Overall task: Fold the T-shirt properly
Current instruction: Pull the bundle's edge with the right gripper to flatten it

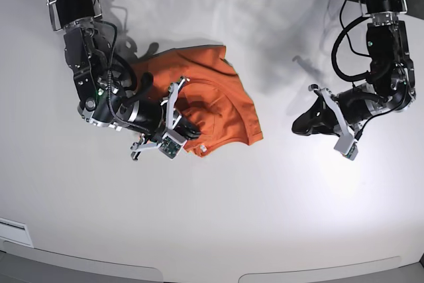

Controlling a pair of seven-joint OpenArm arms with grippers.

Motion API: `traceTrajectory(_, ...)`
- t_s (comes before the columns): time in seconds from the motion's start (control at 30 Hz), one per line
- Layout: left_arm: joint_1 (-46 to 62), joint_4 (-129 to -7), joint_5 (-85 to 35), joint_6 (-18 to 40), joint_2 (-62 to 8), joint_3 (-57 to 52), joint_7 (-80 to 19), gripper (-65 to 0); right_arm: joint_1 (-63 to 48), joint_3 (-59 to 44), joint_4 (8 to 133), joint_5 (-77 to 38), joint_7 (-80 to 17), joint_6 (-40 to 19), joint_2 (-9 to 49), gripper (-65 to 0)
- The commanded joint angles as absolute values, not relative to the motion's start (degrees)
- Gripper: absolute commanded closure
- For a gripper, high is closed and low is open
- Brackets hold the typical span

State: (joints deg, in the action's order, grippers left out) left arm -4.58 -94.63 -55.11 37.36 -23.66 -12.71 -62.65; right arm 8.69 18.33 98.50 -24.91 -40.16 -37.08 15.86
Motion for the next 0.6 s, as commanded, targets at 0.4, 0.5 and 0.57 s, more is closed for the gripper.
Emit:
traceTrajectory(0.4,-5.6,-95.6,-56.4,38.0,-24.4,-13.0,-61.4,0.0,11.8,18.0,99.4,-7.9,-42.6,-20.3,16.1,0.0)
traceTrajectory(0.5,-5.6,-95.6,-56.4,38.0,-24.4,-13.0,-61.4,0.0,11.8,18.0,99.4,-4.9,-45.1,-15.3,16.1,0.0)
traceTrajectory(0.57,-5.6,-95.6,-56.4,38.0,-24.4,-13.0,-61.4,0.0,11.8,18.0,99.4,-2.7,-46.3,-12.3,16.1,0.0)
